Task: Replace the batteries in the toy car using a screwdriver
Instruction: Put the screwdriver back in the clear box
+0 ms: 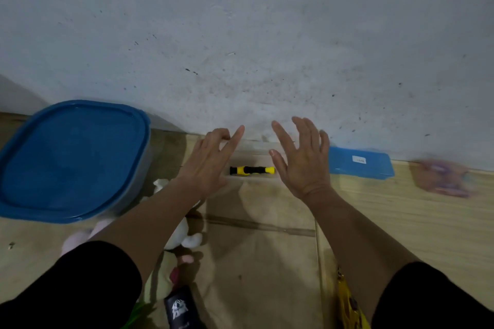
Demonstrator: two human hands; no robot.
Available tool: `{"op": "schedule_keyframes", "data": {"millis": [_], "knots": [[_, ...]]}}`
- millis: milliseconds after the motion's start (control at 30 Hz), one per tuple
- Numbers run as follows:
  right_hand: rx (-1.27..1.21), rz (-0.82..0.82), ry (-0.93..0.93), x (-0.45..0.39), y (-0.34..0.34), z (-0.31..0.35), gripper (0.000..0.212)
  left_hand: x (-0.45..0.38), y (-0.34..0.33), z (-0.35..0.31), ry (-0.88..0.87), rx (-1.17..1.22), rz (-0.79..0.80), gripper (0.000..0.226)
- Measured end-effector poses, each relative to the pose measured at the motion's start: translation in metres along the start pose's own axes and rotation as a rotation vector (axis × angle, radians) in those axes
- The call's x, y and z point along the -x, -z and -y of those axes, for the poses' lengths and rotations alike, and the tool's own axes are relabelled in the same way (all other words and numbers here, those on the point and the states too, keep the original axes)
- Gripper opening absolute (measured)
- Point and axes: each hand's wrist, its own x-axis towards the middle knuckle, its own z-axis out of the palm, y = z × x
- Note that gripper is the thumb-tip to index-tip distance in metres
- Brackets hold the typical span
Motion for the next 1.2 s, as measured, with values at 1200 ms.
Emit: {"op": "schedule_keyframes", "data": {"millis": [1200], "knots": [[-0.1,0.298,-0.003,-0.021,0.003,-0.001,0.051,-0.009,0.029,-0.018,0.269,0.109,0.013,0.085]]}}
